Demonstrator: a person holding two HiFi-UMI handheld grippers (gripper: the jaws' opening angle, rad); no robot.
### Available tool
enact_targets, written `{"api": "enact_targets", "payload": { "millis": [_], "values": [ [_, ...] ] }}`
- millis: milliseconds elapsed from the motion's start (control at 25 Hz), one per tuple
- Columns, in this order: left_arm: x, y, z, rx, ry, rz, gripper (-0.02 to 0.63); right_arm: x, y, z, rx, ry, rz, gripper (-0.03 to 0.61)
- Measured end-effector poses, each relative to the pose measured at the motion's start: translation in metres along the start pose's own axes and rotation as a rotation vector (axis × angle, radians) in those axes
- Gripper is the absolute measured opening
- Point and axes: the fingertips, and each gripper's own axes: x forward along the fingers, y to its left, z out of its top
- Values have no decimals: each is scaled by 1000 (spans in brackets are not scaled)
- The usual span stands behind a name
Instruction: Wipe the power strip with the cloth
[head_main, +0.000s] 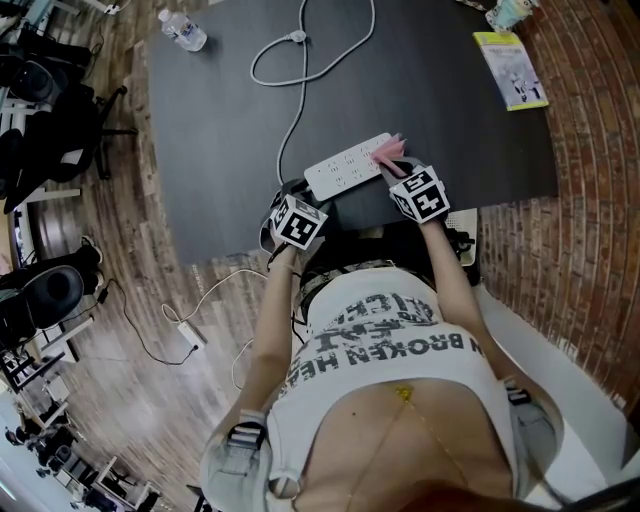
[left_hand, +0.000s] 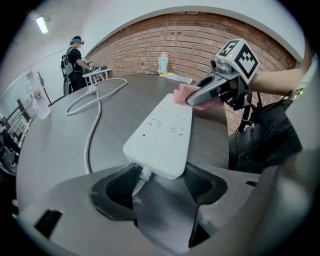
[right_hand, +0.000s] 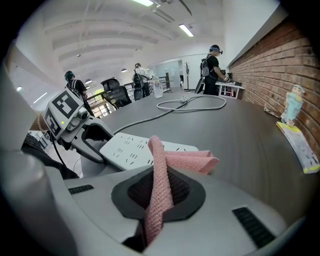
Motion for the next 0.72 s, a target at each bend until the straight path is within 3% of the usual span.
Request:
{"api": "enact_targets", "payload": {
  "millis": [400, 720],
  "values": [
    [-1, 1, 0, -2, -2, -2, 288, -2, -10, -1, 20, 9, -31, 15],
    [-1, 1, 0, 2, -7, 0, 288, -9, -29, -5, 36, 24, -106, 15]
  ]
}}
